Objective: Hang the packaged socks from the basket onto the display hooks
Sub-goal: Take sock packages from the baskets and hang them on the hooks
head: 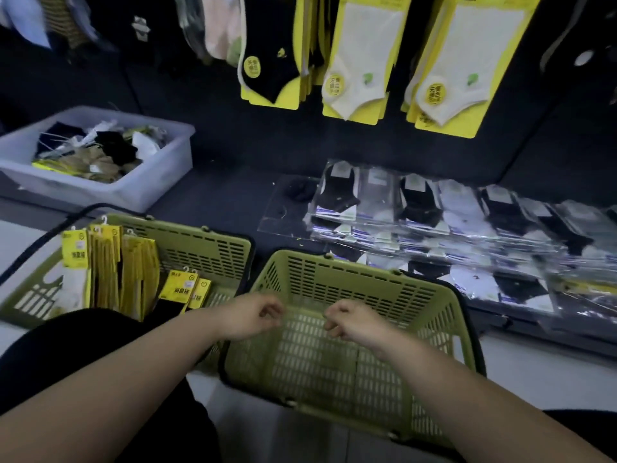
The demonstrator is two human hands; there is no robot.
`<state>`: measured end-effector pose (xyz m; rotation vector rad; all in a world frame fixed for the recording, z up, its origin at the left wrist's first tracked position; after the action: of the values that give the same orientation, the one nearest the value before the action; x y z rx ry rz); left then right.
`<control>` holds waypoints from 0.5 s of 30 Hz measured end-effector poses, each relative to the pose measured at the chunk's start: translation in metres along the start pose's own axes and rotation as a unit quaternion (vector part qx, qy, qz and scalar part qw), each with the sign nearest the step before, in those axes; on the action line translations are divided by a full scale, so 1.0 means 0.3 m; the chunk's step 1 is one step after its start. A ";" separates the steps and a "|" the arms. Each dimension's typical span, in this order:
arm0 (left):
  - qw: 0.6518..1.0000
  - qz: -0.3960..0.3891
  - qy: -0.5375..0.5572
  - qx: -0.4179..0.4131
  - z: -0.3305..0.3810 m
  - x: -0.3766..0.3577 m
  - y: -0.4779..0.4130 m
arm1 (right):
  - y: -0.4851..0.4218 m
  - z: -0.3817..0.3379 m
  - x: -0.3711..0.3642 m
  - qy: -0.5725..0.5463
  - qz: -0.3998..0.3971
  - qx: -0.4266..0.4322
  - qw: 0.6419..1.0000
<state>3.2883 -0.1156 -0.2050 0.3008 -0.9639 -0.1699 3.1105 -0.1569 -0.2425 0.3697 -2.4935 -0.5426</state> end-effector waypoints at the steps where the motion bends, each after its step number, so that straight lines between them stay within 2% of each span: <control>1: 1.000 0.009 -0.003 0.006 -0.032 0.028 -0.013 | -0.009 -0.007 -0.038 -0.007 -0.006 -0.004 1.000; 6: 0.994 0.076 -0.031 0.069 -0.260 0.153 -0.064 | -0.077 -0.080 -0.277 -0.029 -0.027 0.027 0.999; 10: 0.991 0.028 -0.023 0.130 -0.408 0.072 -0.057 | -0.104 -0.147 -0.462 -0.022 -0.047 0.052 0.997; 12: 0.991 0.009 -0.008 0.132 -0.409 0.018 -0.066 | -0.105 -0.154 -0.524 0.015 -0.040 0.057 0.997; 15: 0.991 0.022 0.042 0.129 -0.390 -0.006 -0.089 | -0.073 -0.129 -0.584 0.028 -0.061 0.056 0.996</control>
<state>3.3838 -0.1197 -0.2774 0.5193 -0.9090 0.0083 3.2773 -0.1233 -0.3036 0.5771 -2.4658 -0.4345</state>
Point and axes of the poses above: each hand's wrist, its own y-axis away from the middle knuckle, its own x-axis out of the back of the hand, z = x × y, the point moved 6 cm from there along -y, towards the middle knuckle, and after that the axes turned 15 degrees about z, right-handed, at the moved point
